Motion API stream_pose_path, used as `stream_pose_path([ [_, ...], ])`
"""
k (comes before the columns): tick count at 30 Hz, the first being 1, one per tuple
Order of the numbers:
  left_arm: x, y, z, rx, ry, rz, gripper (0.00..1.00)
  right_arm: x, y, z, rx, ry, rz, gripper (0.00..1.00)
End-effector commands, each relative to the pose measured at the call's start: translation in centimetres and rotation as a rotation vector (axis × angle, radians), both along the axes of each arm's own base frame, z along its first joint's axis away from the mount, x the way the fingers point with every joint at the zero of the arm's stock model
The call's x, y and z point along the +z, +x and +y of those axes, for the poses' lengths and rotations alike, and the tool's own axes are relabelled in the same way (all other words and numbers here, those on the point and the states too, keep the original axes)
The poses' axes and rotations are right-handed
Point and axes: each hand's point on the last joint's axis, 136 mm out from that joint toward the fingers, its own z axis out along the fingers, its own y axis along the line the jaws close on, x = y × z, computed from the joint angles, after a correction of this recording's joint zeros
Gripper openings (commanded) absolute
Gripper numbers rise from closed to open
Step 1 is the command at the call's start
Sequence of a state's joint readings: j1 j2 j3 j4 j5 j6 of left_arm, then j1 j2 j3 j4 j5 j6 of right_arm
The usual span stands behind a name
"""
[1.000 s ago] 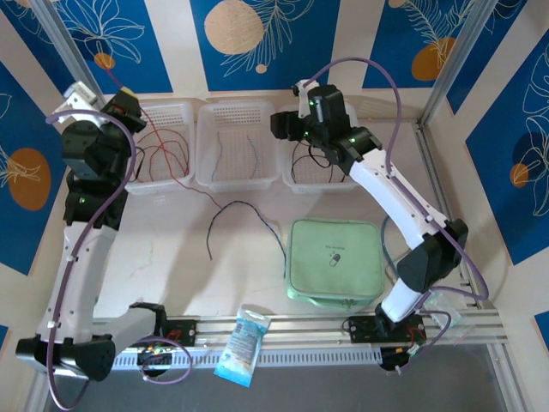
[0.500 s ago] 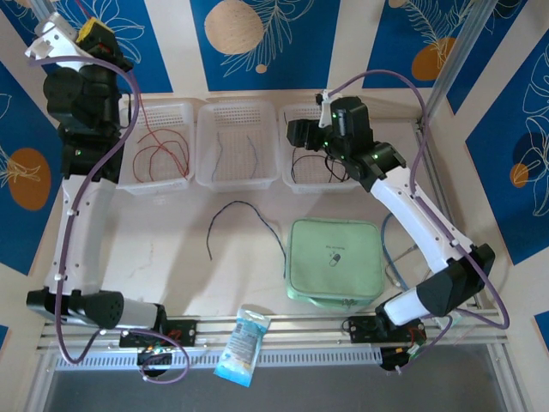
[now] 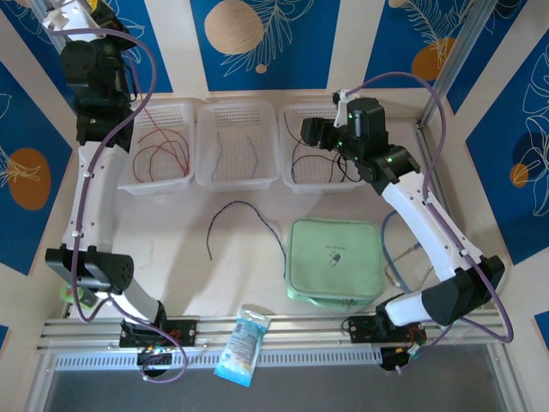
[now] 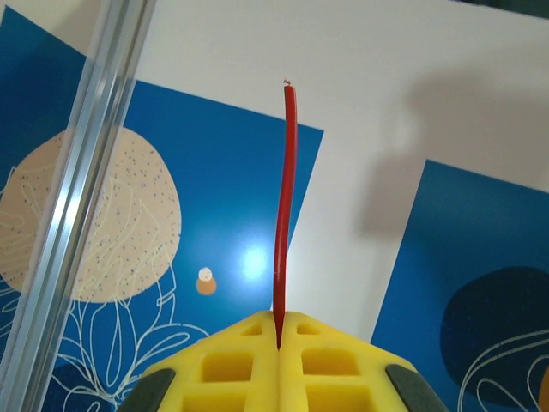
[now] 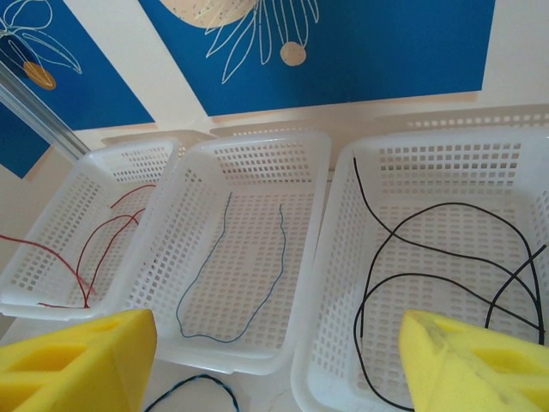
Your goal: Untangle the cables
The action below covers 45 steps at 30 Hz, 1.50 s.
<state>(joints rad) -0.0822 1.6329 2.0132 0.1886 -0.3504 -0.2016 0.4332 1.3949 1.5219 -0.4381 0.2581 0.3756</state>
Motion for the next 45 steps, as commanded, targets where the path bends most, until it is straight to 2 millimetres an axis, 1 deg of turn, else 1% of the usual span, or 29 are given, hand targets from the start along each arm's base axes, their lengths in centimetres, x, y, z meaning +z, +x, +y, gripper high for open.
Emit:
stream_pose_path([
  [1,2.3,-1.0,1.5,0.064,0.014,-0.079,0.00,0.3,-0.7,-0.2,0.008,0.021,0.005,0.75],
  [5,1.9,0.0,2.0,0.065,0.006,-0.069,0.00,0.2,-0.5,-0.3,0.007,0.019,0.008,0.75],
  [7,1.0,0.8,2.2,0.080,0.009,-0.036,0.00,0.3,-0.4,-0.4,0.005,0.020,0.009,0.75],
  [8,-0.1,1.5,2.4,0.093,0.010,-0.003,0.00,0.4,-0.3,-0.4,0.004,0.022,0.009,0.75],
  [10,-3.1,3.1,2.9,0.122,0.003,0.070,0.00,0.3,-0.1,-0.3,0.005,0.026,0.014,0.75],
  [12,-7.0,4.9,3.9,0.158,-0.055,0.149,0.00,0.2,-0.1,-0.2,0.011,0.031,0.019,0.75],
  [13,-9.2,6.1,4.3,0.154,-0.084,0.197,0.00,0.1,-0.1,-0.1,0.015,0.034,0.023,0.75],
  [14,-11.2,7.1,4.4,0.148,-0.107,0.246,0.00,-0.1,-0.2,0.1,0.021,0.036,0.030,0.75],
  [17,-16.6,9.5,4.5,0.155,-0.135,0.364,0.00,-0.3,-0.3,0.3,0.036,0.037,0.045,0.75],
  [20,-22.0,10.8,5.1,0.184,-0.170,0.451,0.00,-0.3,-0.8,0.2,0.035,0.026,0.047,0.75],
  [23,-26.9,12.2,5.3,0.189,-0.193,0.569,0.00,-0.7,-1.3,-0.2,0.028,0.019,0.050,0.75],
  [24,-28.3,12.6,5.3,0.181,-0.207,0.600,0.00,-0.8,-1.4,-0.3,0.027,0.017,0.052,0.75],
  [26,-31.6,13.2,5.6,0.163,-0.266,0.671,0.00,-1.1,-1.6,-0.5,0.022,0.014,0.059,0.75],
  [28,-34.4,13.6,6.1,0.140,-0.342,0.729,0.00,-1.3,-1.8,-0.6,0.019,0.012,0.066,0.75],
  [31,-37.8,14.1,7.3,0.127,-0.446,0.783,0.00,-1.5,-1.9,-0.8,0.017,0.010,0.069,0.75],
  [33,-39.3,14.3,8.4,0.145,-0.483,0.808,0.00,-1.5,-1.9,-0.8,0.016,0.007,0.071,0.75],
  [35,-40.4,14.1,10.1,0.214,-0.493,0.844,0.00,-1.5,-2.0,-1.0,0.011,0.003,0.072,0.75],
  [38,-41.3,13.4,12.5,0.327,-0.487,0.865,0.00,-1.8,-2.1,-1.1,0.007,0.000,0.080,0.75],
  [40,-41.4,12.9,13.6,0.405,-0.464,0.861,0.00,-2.1,-2.1,-1.2,0.006,-0.001,0.087,0.75],
  [41,-41.4,12.8,14.0,0.429,-0.454,0.855,0.00,-2.3,-2.1,-1.1,0.008,-0.002,0.091,0.75],
  [45,-41.3,13.8,14.0,0.421,-0.422,0.843,0.00,-2.4,-2.0,-1.0,0.007,0.000,0.099,0.75],
])
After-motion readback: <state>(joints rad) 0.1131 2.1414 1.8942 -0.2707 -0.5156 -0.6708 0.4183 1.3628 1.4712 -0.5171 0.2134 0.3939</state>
